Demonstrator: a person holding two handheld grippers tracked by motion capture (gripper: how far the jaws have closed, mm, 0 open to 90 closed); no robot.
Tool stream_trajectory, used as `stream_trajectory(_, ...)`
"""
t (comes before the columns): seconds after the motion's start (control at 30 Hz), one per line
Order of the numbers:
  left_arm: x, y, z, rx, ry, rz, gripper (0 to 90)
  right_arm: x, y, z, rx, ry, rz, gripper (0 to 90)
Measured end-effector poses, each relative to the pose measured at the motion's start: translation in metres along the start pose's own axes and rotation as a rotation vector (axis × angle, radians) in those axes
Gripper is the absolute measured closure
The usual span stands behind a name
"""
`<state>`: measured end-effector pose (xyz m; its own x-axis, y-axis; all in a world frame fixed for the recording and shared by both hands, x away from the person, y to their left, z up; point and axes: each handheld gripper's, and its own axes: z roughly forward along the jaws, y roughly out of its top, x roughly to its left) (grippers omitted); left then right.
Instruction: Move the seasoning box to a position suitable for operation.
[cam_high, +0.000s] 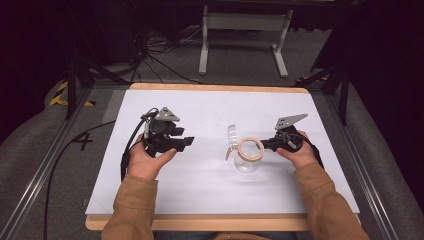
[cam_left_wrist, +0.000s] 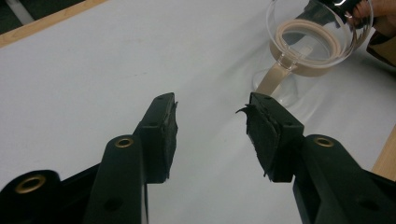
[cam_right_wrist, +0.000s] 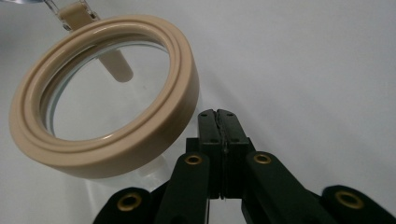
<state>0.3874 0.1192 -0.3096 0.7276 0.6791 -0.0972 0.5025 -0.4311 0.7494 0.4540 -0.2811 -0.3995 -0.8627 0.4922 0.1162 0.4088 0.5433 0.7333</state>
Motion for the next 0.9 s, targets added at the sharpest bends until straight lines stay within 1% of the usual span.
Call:
stream_trajectory(0.03, 0.000, 0.000, 0.000, 0.012, 0.004, 0.005, 53.0, 0.000, 0.000, 0.000, 0.000, 0.001, 0.000, 90.0)
stream_trajectory(0.07, 0.001, 0.000, 0.002, 0.018, 0.017, 0.003, 52.7, 0.000, 0.000, -0.001, 0.001, 0.006, -0.007, 90.0)
stream_trajectory(0.1, 0.001, 0.000, 0.002, 0.018, 0.017, 0.003, 52.8, 0.000, 0.000, -0.001, 0.001, 0.006, -0.007, 90.0)
stream_trajectory(0.13, 0.001, 0.000, 0.003, 0.026, 0.004, -0.017, 52.8, 0.001, 0.000, -0.001, 0.001, 0.009, -0.010, 90.0)
stream_trajectory(0.17, 0.003, -0.001, 0.005, 0.025, -0.040, -0.061, 52.2, 0.001, 0.000, -0.001, 0.002, 0.012, -0.015, 90.0)
stream_trajectory(0.2, 0.005, -0.001, 0.005, 0.028, -0.082, -0.078, 52.3, 0.002, -0.001, -0.001, 0.006, 0.016, -0.019, 90.0)
stream_trajectory(0.23, 0.006, -0.001, 0.006, 0.022, -0.096, -0.085, 53.1, 0.002, -0.001, 0.000, 0.009, 0.016, -0.020, 90.0)
stream_trajectory(0.27, 0.006, -0.001, 0.007, 0.024, -0.095, -0.085, 53.5, 0.002, -0.001, 0.000, 0.012, 0.017, -0.021, 90.0)
stream_trajectory(0.3, 0.006, -0.001, 0.007, 0.033, -0.076, -0.064, 54.0, 0.003, -0.001, 0.000, 0.016, 0.017, -0.024, 90.0)
stream_trajectory(0.33, 0.005, -0.001, 0.009, 0.035, -0.065, -0.062, 54.6, 0.003, -0.001, 0.000, 0.018, 0.016, -0.027, 90.0)
stream_trajectory(0.37, 0.005, -0.001, 0.009, 0.045, -0.065, -0.059, 55.4, 0.004, -0.002, 0.000, 0.022, 0.014, -0.029, 90.0)
stream_trajectory(0.43, 0.004, 0.001, 0.011, 0.049, -0.061, -0.046, 56.4, 0.005, -0.003, -0.001, 0.026, 0.011, -0.031, 90.0)
stream_trajectory(0.5, 0.003, 0.002, 0.013, 0.051, -0.067, -0.046, 56.3, 0.006, -0.004, -0.002, 0.036, 0.011, -0.027, 90.0)
stream_trajectory(0.53, 0.004, 0.003, 0.014, 0.053, -0.065, -0.032, 56.3, 0.007, -0.005, -0.003, 0.042, 0.009, -0.026, 90.0)
stream_trajectory(0.57, 0.003, 0.003, 0.015, 0.048, -0.068, -0.043, 56.3, 0.007, -0.006, -0.003, 0.046, 0.002, -0.031, 90.0)
stream_trajectory(0.6, 0.003, 0.004, 0.016, 0.048, -0.070, -0.037, 56.3, 0.008, -0.007, -0.004, 0.050, 0.000, -0.031, 90.0)
stream_trajectory(0.63, 0.003, 0.005, 0.017, 0.043, -0.070, -0.035, 56.3, 0.008, -0.008, -0.004, 0.049, -0.001, -0.033, 90.0)
stream_trajectory(0.67, 0.004, 0.006, 0.017, 0.048, -0.072, -0.028, 56.5, 0.009, -0.008, -0.004, 0.050, 0.001, -0.032, 90.0)
stream_trajectory(0.7, 0.003, 0.006, 0.018, 0.043, -0.077, -0.038, 56.7, 0.009, -0.009, -0.005, 0.051, 0.003, -0.033, 90.0)
stream_trajectory(0.73, 0.003, 0.007, 0.019, 0.045, -0.078, -0.028, 57.1, 0.011, -0.010, -0.005, 0.051, 0.001, -0.034, 90.0)
stream_trajectory(0.87, 0.004, 0.009, 0.022, 0.044, -0.085, -0.027, 58.6, 0.014, -0.012, -0.008, 0.059, 0.003, -0.047, 90.0)
stream_trajectory(0.9, 0.004, 0.010, 0.023, 0.046, -0.088, -0.018, 59.0, 0.015, -0.012, -0.008, 0.061, 0.003, -0.049, 90.0)
